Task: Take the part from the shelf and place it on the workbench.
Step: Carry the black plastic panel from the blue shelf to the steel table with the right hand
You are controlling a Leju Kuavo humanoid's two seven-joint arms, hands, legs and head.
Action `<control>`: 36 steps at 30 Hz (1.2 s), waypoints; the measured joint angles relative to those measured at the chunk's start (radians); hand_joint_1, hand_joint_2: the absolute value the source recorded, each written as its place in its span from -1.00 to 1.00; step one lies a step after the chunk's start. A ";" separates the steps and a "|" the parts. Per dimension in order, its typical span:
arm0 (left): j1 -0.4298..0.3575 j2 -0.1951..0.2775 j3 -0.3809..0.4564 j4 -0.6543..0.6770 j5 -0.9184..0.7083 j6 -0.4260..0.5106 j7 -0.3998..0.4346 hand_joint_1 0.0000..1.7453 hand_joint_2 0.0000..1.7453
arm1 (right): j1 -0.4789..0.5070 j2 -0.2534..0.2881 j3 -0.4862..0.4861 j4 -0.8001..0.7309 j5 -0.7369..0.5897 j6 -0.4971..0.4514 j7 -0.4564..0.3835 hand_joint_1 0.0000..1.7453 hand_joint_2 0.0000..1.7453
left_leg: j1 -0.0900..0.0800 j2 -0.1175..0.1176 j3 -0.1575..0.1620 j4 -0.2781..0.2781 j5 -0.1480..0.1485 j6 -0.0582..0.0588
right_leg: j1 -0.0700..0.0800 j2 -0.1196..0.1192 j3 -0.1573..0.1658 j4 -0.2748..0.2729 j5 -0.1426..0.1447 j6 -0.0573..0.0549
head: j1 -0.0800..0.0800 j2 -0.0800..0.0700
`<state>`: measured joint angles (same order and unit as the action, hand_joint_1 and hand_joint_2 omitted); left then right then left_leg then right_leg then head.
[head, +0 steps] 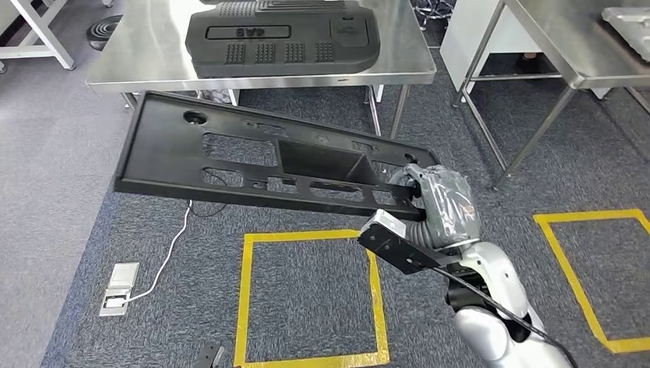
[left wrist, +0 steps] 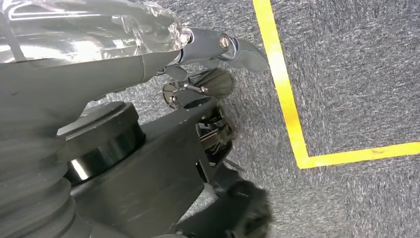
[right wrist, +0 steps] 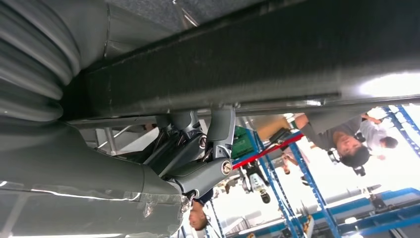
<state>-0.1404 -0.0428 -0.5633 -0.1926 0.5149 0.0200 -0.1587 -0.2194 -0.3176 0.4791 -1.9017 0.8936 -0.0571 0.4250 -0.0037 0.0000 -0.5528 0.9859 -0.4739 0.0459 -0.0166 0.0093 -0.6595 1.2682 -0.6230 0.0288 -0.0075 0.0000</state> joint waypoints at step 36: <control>-0.006 0.004 0.000 0.000 -0.002 0.003 0.001 -1.00 1.00 | -0.006 0.011 0.024 0.013 -0.051 0.000 -0.043 1.00 1.00 | 0.005 -0.008 0.002 0.042 -0.039 -0.019 | 0.004 -0.010 0.022 -0.184 0.133 -0.001 | -0.024 0.000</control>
<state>-0.1463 -0.0386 -0.5638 -0.1923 0.5134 0.0230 -0.1579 -0.2257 -0.3068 0.5035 -1.8888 0.8427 -0.0568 0.3819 0.0015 -0.0081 -0.5503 1.0276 -0.5128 0.0272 -0.0124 -0.0005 -0.6372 1.0847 -0.4904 0.0278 -0.0312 -0.0002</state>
